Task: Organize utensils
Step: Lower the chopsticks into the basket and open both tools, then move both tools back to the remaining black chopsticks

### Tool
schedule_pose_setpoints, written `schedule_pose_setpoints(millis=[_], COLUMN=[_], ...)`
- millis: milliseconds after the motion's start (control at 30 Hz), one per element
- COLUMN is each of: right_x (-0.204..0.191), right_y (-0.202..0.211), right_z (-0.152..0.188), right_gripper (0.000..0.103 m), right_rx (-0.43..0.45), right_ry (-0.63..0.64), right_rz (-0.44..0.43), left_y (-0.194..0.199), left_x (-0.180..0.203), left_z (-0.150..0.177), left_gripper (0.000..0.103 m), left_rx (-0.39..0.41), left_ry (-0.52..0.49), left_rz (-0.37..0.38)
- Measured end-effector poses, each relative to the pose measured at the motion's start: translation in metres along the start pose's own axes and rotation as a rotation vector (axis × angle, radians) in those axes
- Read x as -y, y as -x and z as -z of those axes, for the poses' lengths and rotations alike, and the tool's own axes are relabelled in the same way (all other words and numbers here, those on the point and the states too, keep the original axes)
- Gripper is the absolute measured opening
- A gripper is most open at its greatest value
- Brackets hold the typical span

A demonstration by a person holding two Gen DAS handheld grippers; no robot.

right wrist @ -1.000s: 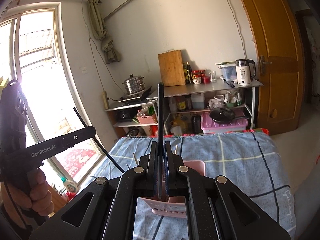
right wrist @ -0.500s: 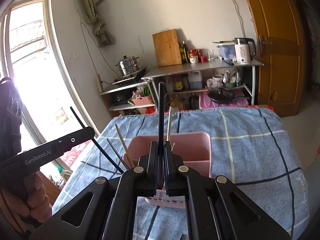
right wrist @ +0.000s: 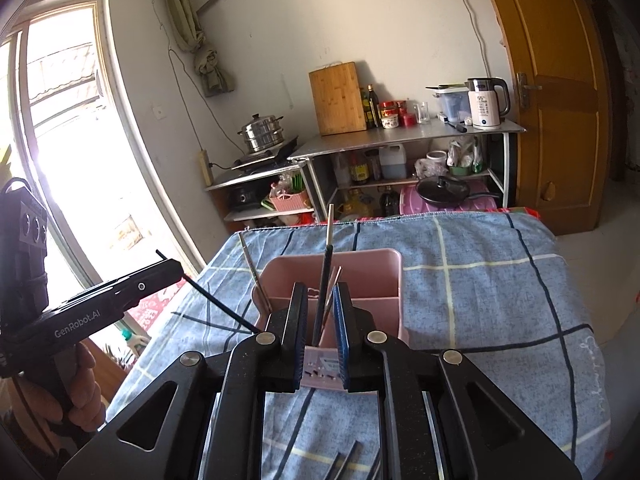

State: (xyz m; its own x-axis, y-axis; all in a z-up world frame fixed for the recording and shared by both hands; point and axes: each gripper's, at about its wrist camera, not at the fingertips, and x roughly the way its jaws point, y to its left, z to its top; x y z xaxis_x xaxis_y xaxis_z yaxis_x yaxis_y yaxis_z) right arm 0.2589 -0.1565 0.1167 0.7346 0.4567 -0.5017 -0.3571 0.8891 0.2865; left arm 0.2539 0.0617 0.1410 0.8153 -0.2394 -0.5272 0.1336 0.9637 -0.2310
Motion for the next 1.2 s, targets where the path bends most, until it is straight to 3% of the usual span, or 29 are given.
schedule_pose_setpoints(millis=[267,700,1000,1200], right_x=[0.004,0.017,0.017,0.021], right_y=[0.036,0.068,0.071,0.064], right_z=[0.037,0.128,0.163,0.17], right_gripper=[0.013,0.013,0.013,0.013], right_rx=[0.002,-0.108,-0.177,-0.205], right_ry=[0.0,-0.047,-0.069,-0.081], right_rz=[0.018,0.051,0.054,0.068], left_y=[0.028,0.05,0.052,0.046], left_x=[0.012,0.033,0.043,0.048], left_z=[0.043,0.151,0.185,0.19], left_gripper=[0.023,0.023,0.023,0.023], left_rx=[0.0,-0.09,-0.145,-0.166], left_ry=[-0.015,-0.001,-0.009,-0.018], left_rz=[0.019,0.051,0.06,0.065])
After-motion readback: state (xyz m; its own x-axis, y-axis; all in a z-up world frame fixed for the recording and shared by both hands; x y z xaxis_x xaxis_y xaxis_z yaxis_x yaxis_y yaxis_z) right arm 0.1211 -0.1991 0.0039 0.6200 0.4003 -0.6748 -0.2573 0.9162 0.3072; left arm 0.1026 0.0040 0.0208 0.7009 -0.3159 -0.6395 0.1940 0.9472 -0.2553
